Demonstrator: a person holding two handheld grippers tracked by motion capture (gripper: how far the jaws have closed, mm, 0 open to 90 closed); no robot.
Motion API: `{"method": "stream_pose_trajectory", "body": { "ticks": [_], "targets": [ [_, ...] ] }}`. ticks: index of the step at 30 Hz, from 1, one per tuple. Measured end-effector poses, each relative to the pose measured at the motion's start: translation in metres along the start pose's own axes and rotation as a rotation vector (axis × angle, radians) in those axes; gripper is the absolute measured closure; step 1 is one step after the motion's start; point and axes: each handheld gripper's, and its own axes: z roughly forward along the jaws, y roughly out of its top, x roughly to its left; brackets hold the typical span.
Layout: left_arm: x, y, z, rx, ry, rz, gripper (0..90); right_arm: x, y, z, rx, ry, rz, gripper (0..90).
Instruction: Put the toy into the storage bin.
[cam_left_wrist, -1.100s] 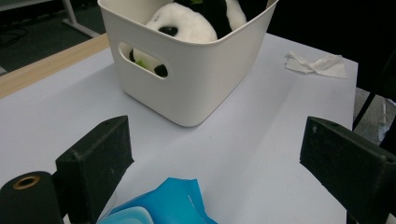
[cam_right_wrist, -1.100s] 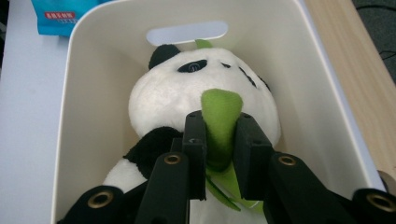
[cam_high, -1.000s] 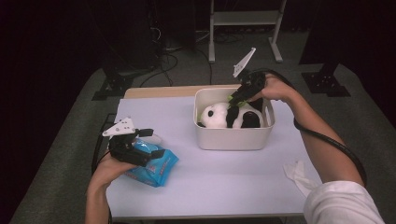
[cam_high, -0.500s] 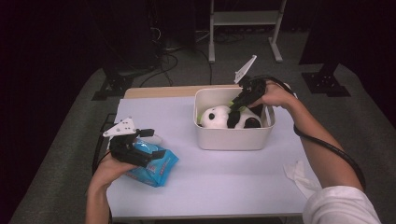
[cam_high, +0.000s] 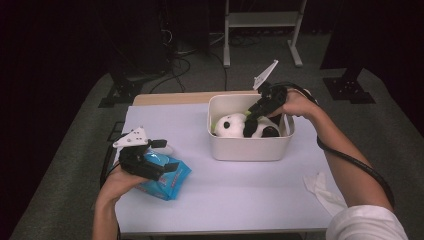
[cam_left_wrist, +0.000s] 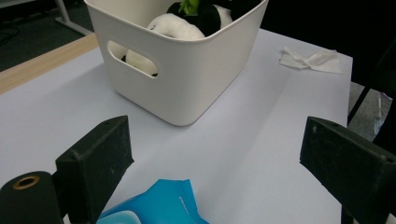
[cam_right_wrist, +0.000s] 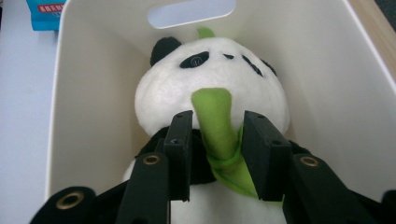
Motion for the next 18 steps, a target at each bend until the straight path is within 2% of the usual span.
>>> {"method": "stream_pose_trajectory", "body": {
  "ticks": [11, 18],
  "targets": [
    [-0.002, -0.001, 0.004, 0.007, -0.011, -0.003, 8.0, 0.014, -0.009, -0.027, -0.044, -0.036, 0.012, 58.6],
    [-0.004, 0.002, 0.006, 0.010, -0.014, 0.011, 8.0, 0.023, -0.019, -0.043, -0.068, -0.058, 0.022, 57.4]
  ]
}}
